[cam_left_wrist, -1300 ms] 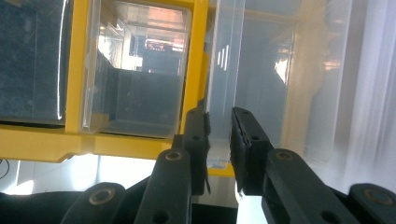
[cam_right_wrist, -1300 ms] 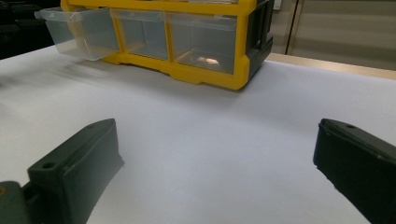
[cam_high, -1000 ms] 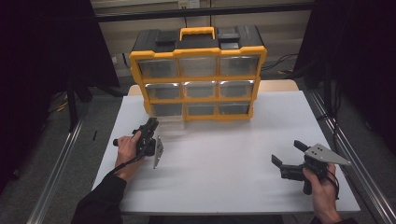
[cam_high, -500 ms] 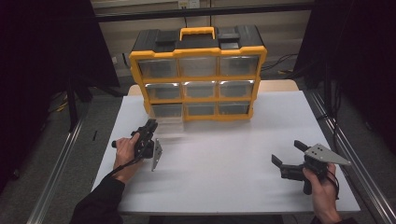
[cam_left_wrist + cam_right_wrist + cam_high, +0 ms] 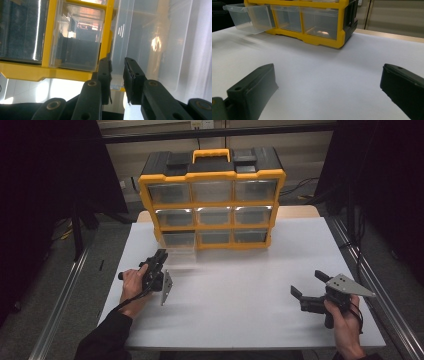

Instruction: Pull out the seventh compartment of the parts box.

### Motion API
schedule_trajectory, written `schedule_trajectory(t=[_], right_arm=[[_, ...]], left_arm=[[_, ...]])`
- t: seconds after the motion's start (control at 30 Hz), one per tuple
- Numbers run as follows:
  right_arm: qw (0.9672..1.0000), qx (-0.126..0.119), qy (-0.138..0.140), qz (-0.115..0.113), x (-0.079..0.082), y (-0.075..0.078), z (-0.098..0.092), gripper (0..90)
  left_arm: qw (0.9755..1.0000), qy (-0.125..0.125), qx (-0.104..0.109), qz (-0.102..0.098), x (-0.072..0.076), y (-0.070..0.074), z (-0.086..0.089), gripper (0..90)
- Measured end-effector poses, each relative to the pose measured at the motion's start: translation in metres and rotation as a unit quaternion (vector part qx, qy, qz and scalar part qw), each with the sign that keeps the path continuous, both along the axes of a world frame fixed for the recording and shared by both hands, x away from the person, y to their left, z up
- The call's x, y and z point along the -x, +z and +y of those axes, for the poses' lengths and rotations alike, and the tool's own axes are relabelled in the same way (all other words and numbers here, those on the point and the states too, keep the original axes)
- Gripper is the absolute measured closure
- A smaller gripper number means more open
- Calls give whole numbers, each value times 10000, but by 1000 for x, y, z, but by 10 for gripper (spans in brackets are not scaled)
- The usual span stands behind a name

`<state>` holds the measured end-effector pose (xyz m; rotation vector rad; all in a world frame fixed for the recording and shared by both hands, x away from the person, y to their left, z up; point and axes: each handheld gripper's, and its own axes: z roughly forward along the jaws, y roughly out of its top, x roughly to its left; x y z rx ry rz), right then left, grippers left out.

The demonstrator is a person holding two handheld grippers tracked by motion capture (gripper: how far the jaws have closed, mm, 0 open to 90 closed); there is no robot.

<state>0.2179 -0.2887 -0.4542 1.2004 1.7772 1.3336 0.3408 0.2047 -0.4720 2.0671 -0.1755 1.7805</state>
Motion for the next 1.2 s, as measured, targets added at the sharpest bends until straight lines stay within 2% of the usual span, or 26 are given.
schedule_trajectory(t=[0.03,0.07,0.13,0.2,0.23,0.27,0.3,0.33,0.37,0.4,0.5,0.53,0.6,0.63,0.67,0.7,0.73,0.8,0.83,0.87,0.9,0.93,0.97,1.0,1.03,1.2], right_arm=[[10000,0,0,0,0,0,0,0],[10000,-5,-5,7,0,0,0,0],[10000,-9,-12,-1,0,0,0,0],[10000,-7,-12,-8,0,0,0,0],[10000,-7,-12,-8,0,0,0,0],[10000,-9,-10,-4,0,0,0,0],[10000,-9,-10,-4,0,0,0,0],[10000,-5,2,5,0,0,0,0],[10000,-5,2,5,0,0,0,0],[10000,-2,-12,15,0,0,0,0],[10000,1,-14,13,0,0,0,0],[10000,4,5,9,0,0,0,0],[10000,-7,-14,20,0,0,0,0],[10000,-7,-14,20,0,0,0,0],[10000,-4,-6,13,0,0,0,0],[10000,-4,0,10,0,0,0,0],[10000,-3,0,10,0,0,0,0],[10000,-1,-1,10,0,0,0,0],[10000,2,5,1,0,0,0,0],[10000,4,4,2,0,0,0,0],[10000,9,13,-3,0,0,0,0],[10000,7,5,-4,0,0,0,0],[10000,6,9,1,0,0,0,0],[10000,4,11,1,0,0,0,0],[10000,1,8,1,0,0,0,0],[10000,4,6,0,0,0,0,0]], left_arm=[[10000,0,0,0,0,0,0,768],[9996,139,-253,6,3,3,1,768],[9998,93,-185,-17,2,2,1,768],[9998,56,-205,-9,2,3,1,768],[9999,80,-128,11,4,1,1,768],[9995,116,-285,-7,6,4,3,769],[9995,116,-285,-7,6,4,3,768],[9999,-125,108,30,3,-1,3,768],[9999,-125,108,30,3,-1,3,768],[9998,43,-174,32,5,3,4,768],[9997,30,-235,26,6,2,3,767],[10000,-4,0,98,5,-1,3,768],[9993,110,-360,32,7,4,4,767],[9993,110,-360,32,7,4,4,767],[9999,-117,58,86,4,-3,2,767],[9998,73,-201,65,6,0,3,767],[9995,65,-304,51,6,1,3,767],[9994,69,-325,47,6,1,3,766],[9999,-68,-81,85,5,-2,2,766],[9995,51,-314,67,7,1,3,765],[9995,67,-313,68,7,1,3,765],[9999,-85,-44,90,5,-3,2,763],[9998,-38,-166,104,6,-2,2,763],[9998,-38,-166,104,6,-2,2,763],[9990,80,-429,67,8,2,3,763],[9992,80,-379,108,8,0,2,760]])
